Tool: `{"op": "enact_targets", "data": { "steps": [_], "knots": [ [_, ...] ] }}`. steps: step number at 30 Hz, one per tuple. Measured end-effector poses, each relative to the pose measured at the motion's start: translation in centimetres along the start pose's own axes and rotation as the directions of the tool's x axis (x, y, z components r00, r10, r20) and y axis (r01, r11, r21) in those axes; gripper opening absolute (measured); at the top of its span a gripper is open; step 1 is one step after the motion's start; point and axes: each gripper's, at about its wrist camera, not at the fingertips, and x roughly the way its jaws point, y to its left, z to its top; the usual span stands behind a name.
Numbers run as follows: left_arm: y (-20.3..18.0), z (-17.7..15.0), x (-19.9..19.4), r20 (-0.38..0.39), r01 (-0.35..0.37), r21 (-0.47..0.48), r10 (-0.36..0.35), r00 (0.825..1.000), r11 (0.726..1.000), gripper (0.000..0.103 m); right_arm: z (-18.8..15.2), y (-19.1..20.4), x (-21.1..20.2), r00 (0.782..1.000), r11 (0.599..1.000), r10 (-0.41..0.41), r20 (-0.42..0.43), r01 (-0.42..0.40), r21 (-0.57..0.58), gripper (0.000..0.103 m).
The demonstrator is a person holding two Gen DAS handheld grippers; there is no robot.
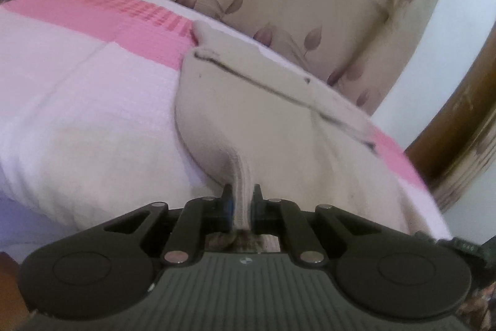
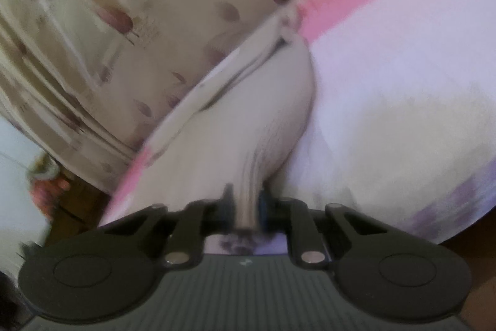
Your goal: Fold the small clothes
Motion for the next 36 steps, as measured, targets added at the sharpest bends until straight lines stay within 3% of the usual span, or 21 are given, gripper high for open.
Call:
{"op": "enact_targets", "data": {
  "steps": [6,12,27,36],
  "knots": [
    [-1.5,1.3,-1.3,0.094,0.051,0.002,-0.051,0.994,0.999,0.010,0.6,-0.8,-0.4,0.986,0.973,0.155,0.057,-0.162,0.166,0.014],
    [-3.0,2.6,-1.2,0.132,0.069,0.001,-0.069,0.989,0.998,0.010,2.0,-0.2,-0.1,0.967,0.941,0.233,0.103,-0.251,0.227,0.014],
    [-4.4,6.9,-0.5,0.232,0.106,-0.020,-0.098,0.968,0.994,0.010,5.5,1.0,0.6,0.940,0.910,0.297,0.167,-0.331,0.250,0.015],
    [-5.5,13.1,3.4,0.320,0.089,-0.036,-0.073,0.944,0.995,0.010,12.2,2.6,3.6,0.921,0.912,0.321,0.223,-0.364,0.190,0.015]
  ]
}}
